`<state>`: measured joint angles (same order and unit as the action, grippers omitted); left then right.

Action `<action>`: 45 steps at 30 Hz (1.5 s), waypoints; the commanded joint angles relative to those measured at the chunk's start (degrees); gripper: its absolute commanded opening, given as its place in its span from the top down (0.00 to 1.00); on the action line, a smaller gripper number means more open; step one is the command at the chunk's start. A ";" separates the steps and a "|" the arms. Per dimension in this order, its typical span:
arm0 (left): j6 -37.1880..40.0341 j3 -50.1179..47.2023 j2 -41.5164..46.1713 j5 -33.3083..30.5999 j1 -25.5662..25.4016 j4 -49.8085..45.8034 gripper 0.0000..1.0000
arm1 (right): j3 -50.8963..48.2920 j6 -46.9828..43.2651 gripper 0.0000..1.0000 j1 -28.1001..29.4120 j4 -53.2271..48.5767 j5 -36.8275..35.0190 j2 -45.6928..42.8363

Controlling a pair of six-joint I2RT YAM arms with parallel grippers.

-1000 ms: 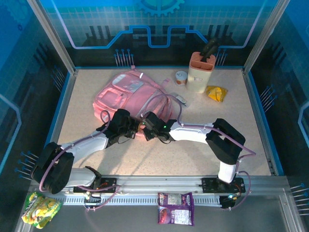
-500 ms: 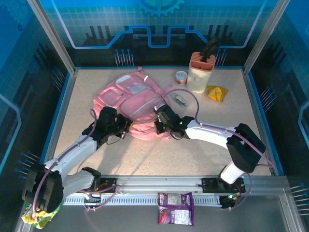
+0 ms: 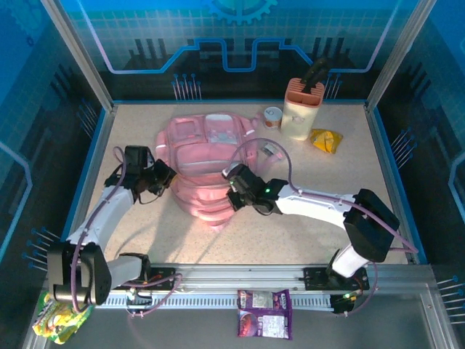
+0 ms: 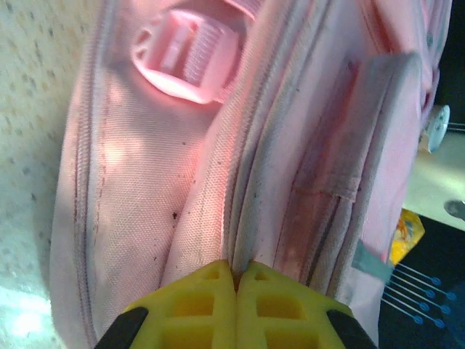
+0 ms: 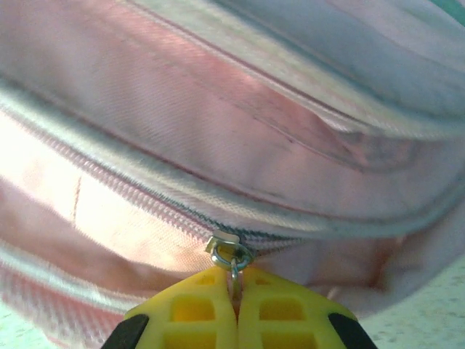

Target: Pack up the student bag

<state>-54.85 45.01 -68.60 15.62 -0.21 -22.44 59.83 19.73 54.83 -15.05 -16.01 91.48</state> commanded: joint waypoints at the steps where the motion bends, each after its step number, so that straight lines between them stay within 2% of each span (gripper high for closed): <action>1: 5.26 4.48 -2.44 -2.66 1.57 3.19 1.00 | 3.14 4.46 1.00 3.19 -3.58 3.08 2.57; 3: 6.02 5.47 -3.70 -1.34 1.52 3.40 0.90 | 5.65 6.16 1.00 4.22 -2.97 3.29 4.70; 7: 4.66 3.15 -1.04 0.87 1.75 4.41 0.62 | 8.54 6.39 1.00 4.51 -3.76 2.74 6.91; 10: 1.49 -0.15 4.06 0.82 1.70 2.82 0.50 | 7.87 6.17 1.00 4.59 -3.45 2.95 6.38; 14: -4.69 -4.84 12.11 0.13 0.31 -1.53 0.45 | 6.56 6.47 1.00 4.49 -3.12 3.44 5.64; 16: -8.64 -7.65 16.28 -1.31 -2.36 -1.97 0.44 | 5.86 6.73 1.00 4.59 -2.13 4.15 5.62; 20: -18.77 -11.90 21.62 -8.77 -12.30 -1.23 0.43 | 5.27 7.17 1.00 4.66 -0.63 4.92 6.38; 25: -28.31 -13.73 18.16 -15.84 -22.93 7.03 0.40 | 3.83 6.94 1.00 4.76 2.21 5.97 6.44; 32: -34.27 -9.86 5.45 -20.09 -30.37 15.81 0.49 | 3.01 7.17 1.00 4.77 5.00 5.93 6.69; 38: -40.82 -12.60 3.06 -23.88 -32.13 17.85 0.71 | 3.71 6.30 1.00 4.76 4.60 4.79 6.92; 43: -37.55 -10.86 5.36 -28.69 -31.53 11.39 0.97 | 2.40 6.11 1.00 3.78 3.31 3.66 4.82; 45: -33.90 -10.47 6.80 -27.19 -28.84 8.95 1.00 | 2.09 5.86 1.00 2.99 1.37 2.30 3.61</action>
<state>-92.36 33.30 -63.96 -7.22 -31.70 -8.03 62.96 26.06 58.46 -11.64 -12.45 97.86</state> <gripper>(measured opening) 0.051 0.063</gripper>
